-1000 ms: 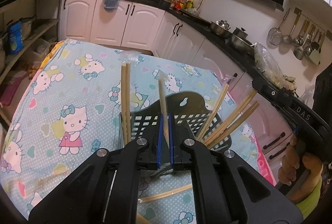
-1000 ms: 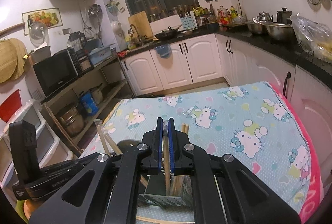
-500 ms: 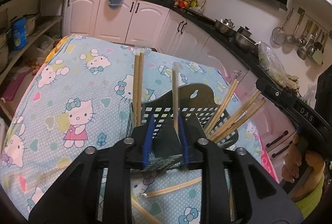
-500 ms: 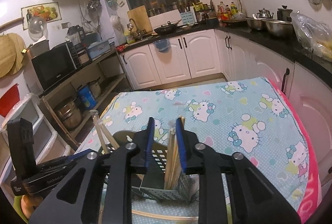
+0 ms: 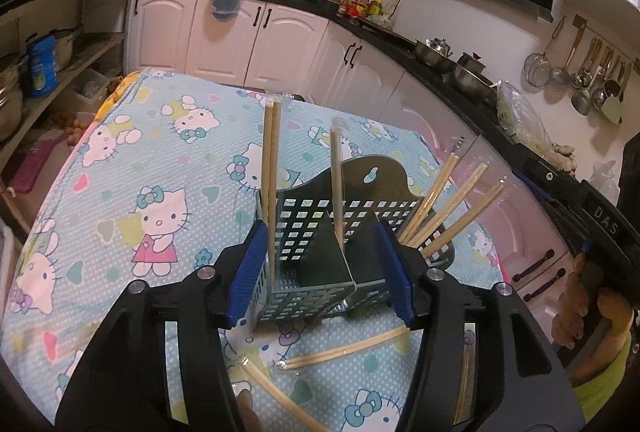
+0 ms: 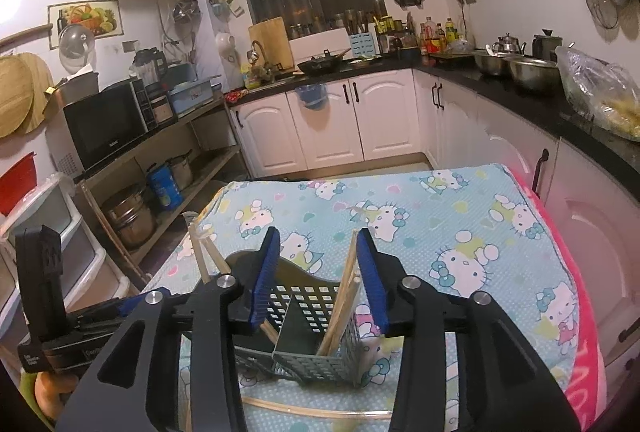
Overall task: Organize utensils
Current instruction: 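Withdraw both open tools from the caddy toward the remaining wrapped chopsticks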
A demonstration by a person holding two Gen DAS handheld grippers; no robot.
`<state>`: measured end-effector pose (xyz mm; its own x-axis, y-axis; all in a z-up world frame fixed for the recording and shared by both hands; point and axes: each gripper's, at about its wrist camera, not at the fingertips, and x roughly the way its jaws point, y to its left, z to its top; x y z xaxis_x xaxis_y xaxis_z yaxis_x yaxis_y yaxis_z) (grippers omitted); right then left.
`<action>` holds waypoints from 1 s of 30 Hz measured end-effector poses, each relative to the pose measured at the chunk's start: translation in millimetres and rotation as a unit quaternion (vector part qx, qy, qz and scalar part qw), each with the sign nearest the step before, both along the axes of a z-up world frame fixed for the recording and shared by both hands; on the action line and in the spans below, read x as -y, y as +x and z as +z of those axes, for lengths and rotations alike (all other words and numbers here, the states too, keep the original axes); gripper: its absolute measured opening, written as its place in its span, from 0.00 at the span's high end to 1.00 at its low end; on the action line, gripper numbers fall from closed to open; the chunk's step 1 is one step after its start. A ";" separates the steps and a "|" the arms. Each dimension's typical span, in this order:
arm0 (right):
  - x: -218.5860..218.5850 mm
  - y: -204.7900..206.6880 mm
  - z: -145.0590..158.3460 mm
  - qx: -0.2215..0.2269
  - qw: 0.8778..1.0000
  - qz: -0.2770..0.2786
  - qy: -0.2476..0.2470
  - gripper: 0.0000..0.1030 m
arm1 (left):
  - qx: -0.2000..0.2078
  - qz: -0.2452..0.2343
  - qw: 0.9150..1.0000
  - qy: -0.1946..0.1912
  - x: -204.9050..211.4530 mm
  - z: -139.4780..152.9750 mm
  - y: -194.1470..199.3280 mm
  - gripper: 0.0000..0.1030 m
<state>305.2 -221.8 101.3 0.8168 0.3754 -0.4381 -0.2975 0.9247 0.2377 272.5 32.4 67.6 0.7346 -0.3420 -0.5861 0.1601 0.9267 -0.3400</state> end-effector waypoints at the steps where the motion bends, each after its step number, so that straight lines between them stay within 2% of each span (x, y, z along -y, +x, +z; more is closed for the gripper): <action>1: 0.5 -2.5 0.6 0.001 1.000 0.000 -0.001 0.61 | 0.000 0.000 1.000 -0.001 -0.4 0.5 -1.4 0.52; 11: 7.3 -28.4 -1.8 -0.003 1.000 0.004 -0.004 0.50 | 0.003 0.004 1.000 -0.003 -2.4 4.7 -19.7 0.40; 13: 8.3 -33.7 -2.3 -0.004 1.000 0.004 -0.004 0.49 | 0.004 0.005 1.000 -0.005 -3.0 5.8 -24.7 0.30; 16: 10.0 -41.2 -2.7 -0.004 1.000 0.004 -0.004 0.46 | 0.007 0.004 1.000 -0.007 -1.9 8.0 -32.2 0.29; 19: 11.2 -52.3 -4.2 -0.003 1.000 0.005 -0.006 0.44 | 0.009 0.005 1.000 -0.011 -2.1 8.5 -38.4 0.22; 24: 13.7 -68.0 -6.3 -0.003 1.000 0.005 -0.008 0.39 | 0.012 0.006 1.000 -0.016 -3.2 8.8 -48.8 0.15; 30: 13.3 -81.1 -11.5 -0.007 1.000 0.007 -0.014 0.34 | 0.010 0.009 1.000 -0.018 -4.5 6.2 -58.8 0.11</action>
<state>224.2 -235.1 89.8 0.8056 0.3738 -0.4596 -0.3063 0.9269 0.2169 213.7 36.8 73.7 0.7517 -0.3491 -0.5595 0.1506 0.9169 -0.3697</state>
